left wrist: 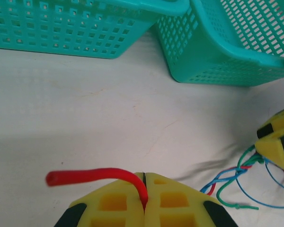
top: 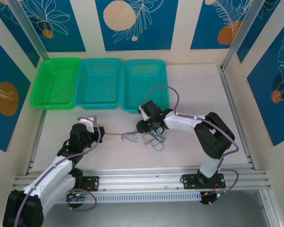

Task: Untangle the cables

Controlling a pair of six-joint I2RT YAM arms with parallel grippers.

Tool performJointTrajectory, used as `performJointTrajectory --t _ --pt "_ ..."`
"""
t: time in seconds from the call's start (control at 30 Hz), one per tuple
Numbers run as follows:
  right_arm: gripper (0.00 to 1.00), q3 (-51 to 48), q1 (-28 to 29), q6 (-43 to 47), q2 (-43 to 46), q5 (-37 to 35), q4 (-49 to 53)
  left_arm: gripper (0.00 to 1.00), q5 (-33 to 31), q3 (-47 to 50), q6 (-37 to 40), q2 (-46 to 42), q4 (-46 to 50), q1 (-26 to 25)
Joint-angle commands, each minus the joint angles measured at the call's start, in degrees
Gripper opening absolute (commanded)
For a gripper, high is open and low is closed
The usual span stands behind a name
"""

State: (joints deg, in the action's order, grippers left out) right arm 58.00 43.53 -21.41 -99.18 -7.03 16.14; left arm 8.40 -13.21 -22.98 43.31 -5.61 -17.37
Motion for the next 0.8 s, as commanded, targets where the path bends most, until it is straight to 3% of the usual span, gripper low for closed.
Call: performJointTrajectory --t 0.0,0.13,0.43,0.67,0.77 --pt "0.44 -4.06 2.71 -1.28 4.25 -4.38 5.37 0.0 0.66 0.12 0.83 0.02 -1.51 0.05" --pt "0.46 -8.45 2.5 -1.57 9.82 -7.96 1.83 0.0 0.56 0.03 1.12 0.34 -2.06 -0.05" --pt "0.46 -9.98 0.89 -2.28 14.36 -7.26 1.45 0.0 1.46 -0.25 1.45 1.15 -2.39 -0.21" --pt "0.42 -17.74 0.11 -6.71 17.49 3.9 -3.21 0.0 1.48 0.2 1.45 0.89 -2.39 -0.21" --pt "0.41 -18.24 -0.26 -8.11 16.19 1.11 -1.8 0.0 1.43 0.2 1.27 1.21 -2.65 -0.21"
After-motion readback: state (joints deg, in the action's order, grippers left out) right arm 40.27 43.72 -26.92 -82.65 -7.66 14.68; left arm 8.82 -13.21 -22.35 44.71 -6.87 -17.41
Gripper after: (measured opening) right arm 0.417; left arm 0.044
